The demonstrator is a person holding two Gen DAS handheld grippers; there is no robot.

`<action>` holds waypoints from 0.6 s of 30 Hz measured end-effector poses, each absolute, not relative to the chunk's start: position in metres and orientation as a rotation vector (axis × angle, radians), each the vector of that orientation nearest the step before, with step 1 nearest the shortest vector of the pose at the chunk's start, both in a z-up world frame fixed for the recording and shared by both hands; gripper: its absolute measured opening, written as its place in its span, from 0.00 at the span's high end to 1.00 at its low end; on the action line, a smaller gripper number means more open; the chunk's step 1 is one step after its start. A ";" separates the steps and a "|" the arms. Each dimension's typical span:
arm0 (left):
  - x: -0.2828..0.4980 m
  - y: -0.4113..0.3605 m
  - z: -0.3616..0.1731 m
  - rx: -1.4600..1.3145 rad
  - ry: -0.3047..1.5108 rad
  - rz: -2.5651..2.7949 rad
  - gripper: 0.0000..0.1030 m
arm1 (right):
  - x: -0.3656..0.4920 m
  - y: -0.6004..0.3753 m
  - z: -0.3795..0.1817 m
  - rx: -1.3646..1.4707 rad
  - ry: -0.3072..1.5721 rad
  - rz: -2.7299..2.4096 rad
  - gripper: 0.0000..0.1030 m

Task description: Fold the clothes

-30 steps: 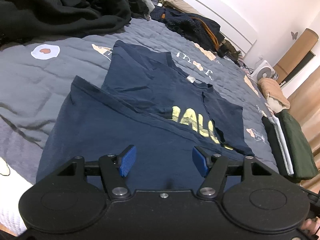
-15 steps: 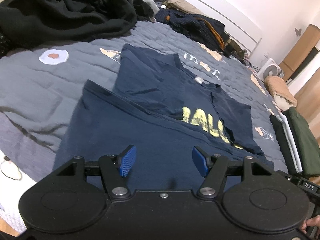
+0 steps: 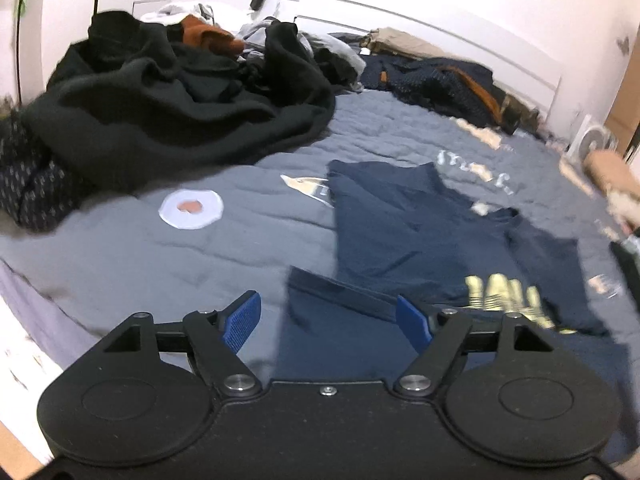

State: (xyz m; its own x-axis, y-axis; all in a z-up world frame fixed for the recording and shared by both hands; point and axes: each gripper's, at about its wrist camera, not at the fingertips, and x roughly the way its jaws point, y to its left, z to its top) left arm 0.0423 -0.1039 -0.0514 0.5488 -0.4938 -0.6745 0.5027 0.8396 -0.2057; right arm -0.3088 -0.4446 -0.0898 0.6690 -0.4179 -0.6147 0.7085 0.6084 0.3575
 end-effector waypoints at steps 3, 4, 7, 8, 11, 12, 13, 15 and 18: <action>0.054 -0.105 -0.057 0.036 0.814 -0.583 0.29 | -0.308 -0.446 -0.090 0.623 0.506 -0.687 0.51; 0.055 -0.107 -0.059 0.054 0.813 -0.582 0.29 | -0.307 -0.446 -0.089 0.620 0.507 -0.686 0.51; 0.061 -0.112 -0.066 0.103 0.817 -0.584 0.28 | -0.305 -0.445 -0.089 0.596 0.511 -0.683 0.51; 0.064 -0.114 -0.068 0.118 0.820 -0.585 0.28 | -0.304 -0.445 -0.089 0.590 0.514 -0.682 0.50; 0.071 -0.118 -0.076 0.159 0.828 -0.587 0.29 | -0.303 -0.445 -0.089 0.589 0.517 -0.680 0.50; 0.073 -0.119 -0.078 0.164 0.831 -0.585 0.30 | -0.303 -0.445 -0.089 0.592 0.516 -0.680 0.50; 0.074 -0.119 -0.079 0.169 0.832 -0.587 0.31 | -0.303 -0.445 -0.089 0.594 0.515 -0.679 0.49; 0.075 -0.120 -0.081 0.181 0.828 -0.598 0.34 | -0.303 -0.446 -0.089 0.598 0.514 -0.680 0.48; 0.076 -0.122 -0.083 0.197 0.817 -0.611 0.36 | -0.302 -0.446 -0.090 0.597 0.515 -0.677 0.47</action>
State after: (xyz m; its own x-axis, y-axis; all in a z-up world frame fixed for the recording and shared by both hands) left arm 0.0761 -0.1224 -0.0826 0.5247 -0.4337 -0.7325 0.5807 0.8115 -0.0645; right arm -0.3022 -0.4463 -0.0897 0.6697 -0.4205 -0.6121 0.7017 0.6280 0.3364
